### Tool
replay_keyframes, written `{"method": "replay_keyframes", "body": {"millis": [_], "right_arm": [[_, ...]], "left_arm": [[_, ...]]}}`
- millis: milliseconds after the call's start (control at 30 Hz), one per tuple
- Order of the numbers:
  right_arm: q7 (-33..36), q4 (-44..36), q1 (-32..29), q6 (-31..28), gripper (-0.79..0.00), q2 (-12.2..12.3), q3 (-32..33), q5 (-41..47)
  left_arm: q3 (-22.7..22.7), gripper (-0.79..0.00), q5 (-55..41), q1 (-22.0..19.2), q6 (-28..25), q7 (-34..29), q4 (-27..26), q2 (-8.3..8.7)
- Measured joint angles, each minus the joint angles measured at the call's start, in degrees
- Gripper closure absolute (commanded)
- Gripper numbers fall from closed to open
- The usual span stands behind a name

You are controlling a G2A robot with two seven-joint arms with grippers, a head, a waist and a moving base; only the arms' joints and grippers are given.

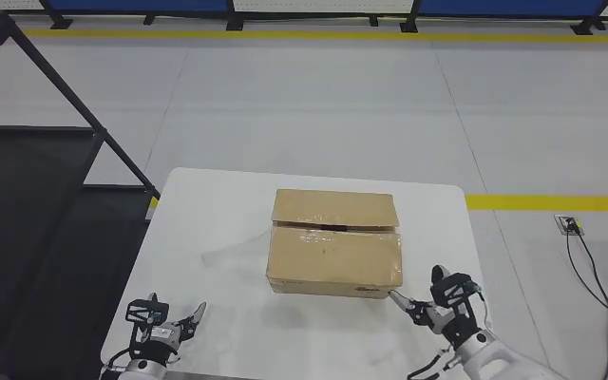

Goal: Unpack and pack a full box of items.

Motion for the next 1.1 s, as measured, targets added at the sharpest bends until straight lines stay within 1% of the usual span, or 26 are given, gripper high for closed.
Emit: {"method": "replay_keyframes", "body": {"millis": [67,100,467,533,633,700,800,900,967,1100], "right_arm": [[3.7,-0.4,2.0,-0.3,-0.785,0.0,-0.5,2.5],[4.0,-0.4,2.0,-0.3,-0.785,0.0,-0.5,2.6],[3.1,-0.3,1.7,-0.2,-0.785,0.0,-0.4,2.3],[2.4,0.3,2.1,-0.1,-0.785,-0.1,-0.5,3.5],[0.5,1.8,4.3,1.3,-0.785,-0.5,-0.5,10.4],[0.6,2.9,6.3,-0.1,-0.785,-0.6,0.0,16.5],[2.5,5.8,9.8,-2.8,-0.785,-0.6,2.1,27.7],[5.8,9.1,13.7,-2.7,-0.785,-0.5,3.2,37.4],[5.9,9.2,13.8,-2.7,-0.785,-0.5,3.1,39.0],[5.8,9.1,13.6,-2.7,-0.785,-0.5,3.1,37.6]], "left_arm": [[0.0,-0.785,0.0,0.0,0.0,0.0,0.0,0.00],[0.0,-0.785,0.0,0.0,0.0,0.0,0.0,0.00],[0.0,-0.785,0.0,0.0,0.0,0.0,0.0,0.00],[0.3,-0.785,-0.7,-0.4,-0.9,-0.2,-0.2,-0.04],[1.0,-0.785,-2.3,-1.9,-3.5,-0.1,-0.7,-0.12],[1.3,-0.785,-3.4,-2.8,-5.0,0.7,-1.3,-0.20],[1.7,-0.785,-6.4,-4.0,-5.3,1.8,-2.1,-0.44],[1.5,-0.785,-8.9,-4.6,-7.9,1.7,-3.1,-0.46],[1.5,-0.785,-9.0,-4.6,-8.1,1.7,-3.2,-0.45],[1.5,-0.785,-8.9,-4.6,-8.0,1.7,-3.2,-0.45]]}}
